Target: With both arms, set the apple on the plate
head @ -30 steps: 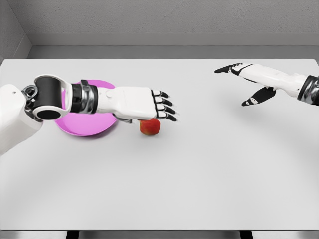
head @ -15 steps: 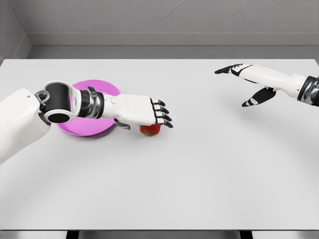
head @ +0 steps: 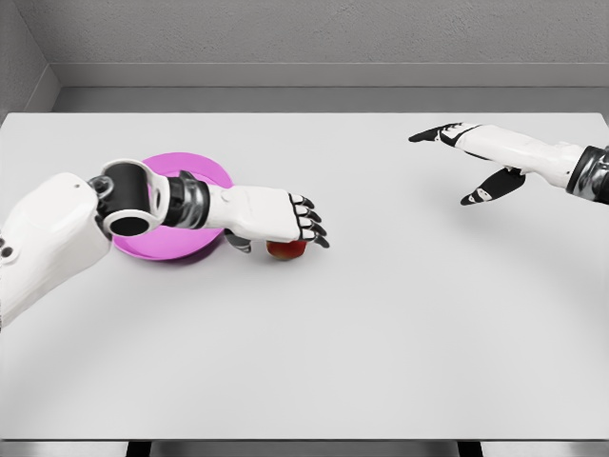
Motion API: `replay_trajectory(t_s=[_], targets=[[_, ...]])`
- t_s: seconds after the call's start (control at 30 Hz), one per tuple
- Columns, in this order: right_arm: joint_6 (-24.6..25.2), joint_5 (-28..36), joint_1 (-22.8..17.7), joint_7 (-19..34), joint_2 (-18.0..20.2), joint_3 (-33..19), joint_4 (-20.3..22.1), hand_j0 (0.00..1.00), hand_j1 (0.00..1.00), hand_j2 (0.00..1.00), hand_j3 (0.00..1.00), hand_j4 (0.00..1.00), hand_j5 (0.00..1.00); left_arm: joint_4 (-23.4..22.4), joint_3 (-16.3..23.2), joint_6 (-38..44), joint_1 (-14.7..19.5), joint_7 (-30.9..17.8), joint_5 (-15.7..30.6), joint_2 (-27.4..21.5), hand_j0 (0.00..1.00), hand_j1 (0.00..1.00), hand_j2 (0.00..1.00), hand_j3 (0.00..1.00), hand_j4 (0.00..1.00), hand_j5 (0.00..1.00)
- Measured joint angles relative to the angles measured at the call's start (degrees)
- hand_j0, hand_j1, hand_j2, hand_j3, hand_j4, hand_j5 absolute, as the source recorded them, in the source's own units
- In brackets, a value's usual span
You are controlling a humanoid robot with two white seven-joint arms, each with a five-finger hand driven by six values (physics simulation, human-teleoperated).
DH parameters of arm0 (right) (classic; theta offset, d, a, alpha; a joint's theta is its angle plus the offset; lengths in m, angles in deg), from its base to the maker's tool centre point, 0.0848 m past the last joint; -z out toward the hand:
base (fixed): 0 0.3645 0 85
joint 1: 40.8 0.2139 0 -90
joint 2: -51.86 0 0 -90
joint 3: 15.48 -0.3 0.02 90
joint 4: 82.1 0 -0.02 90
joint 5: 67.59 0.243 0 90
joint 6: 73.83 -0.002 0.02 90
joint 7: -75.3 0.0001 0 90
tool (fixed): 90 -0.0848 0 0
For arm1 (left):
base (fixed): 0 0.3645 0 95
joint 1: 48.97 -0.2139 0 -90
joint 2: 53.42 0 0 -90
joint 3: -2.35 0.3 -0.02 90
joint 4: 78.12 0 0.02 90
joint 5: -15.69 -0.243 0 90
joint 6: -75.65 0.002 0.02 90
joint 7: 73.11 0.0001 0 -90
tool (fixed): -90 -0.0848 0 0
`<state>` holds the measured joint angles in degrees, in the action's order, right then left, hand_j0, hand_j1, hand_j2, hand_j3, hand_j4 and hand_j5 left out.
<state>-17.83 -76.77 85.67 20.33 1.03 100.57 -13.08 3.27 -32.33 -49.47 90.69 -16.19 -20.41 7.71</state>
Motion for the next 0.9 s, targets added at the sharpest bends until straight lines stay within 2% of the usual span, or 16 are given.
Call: replay_trajectory(t_s=[0.27,0.53,0.9], targets=[[-0.1,0.0,-0.3,0.0,0.0,0.0,0.0,1.0,1.0,1.0,1.0,1.0,1.0,-2.0,0.1,0.0,0.2,0.0,-1.6,1.6,0.99,0.99,0.99,0.99,0.99,0.99],[-0.1,0.0,-0.3,0.0,0.1,0.0,0.0,1.0,1.0,1.0,1.0,1.0,1.0,-2.1,0.1,0.0,0.2,0.0,-2.1,1.9,0.84,0.84,0.84,0.84,0.84,0.84],[-0.4,0.0,-0.3,0.0,0.0,0.0,0.0,1.0,1.0,1.0,1.0,1.0,1.0,-2.1,0.9,0.0,0.0,-1.1,-2.2,2.0,0.84,0.84,0.84,0.84,0.84,0.84]])
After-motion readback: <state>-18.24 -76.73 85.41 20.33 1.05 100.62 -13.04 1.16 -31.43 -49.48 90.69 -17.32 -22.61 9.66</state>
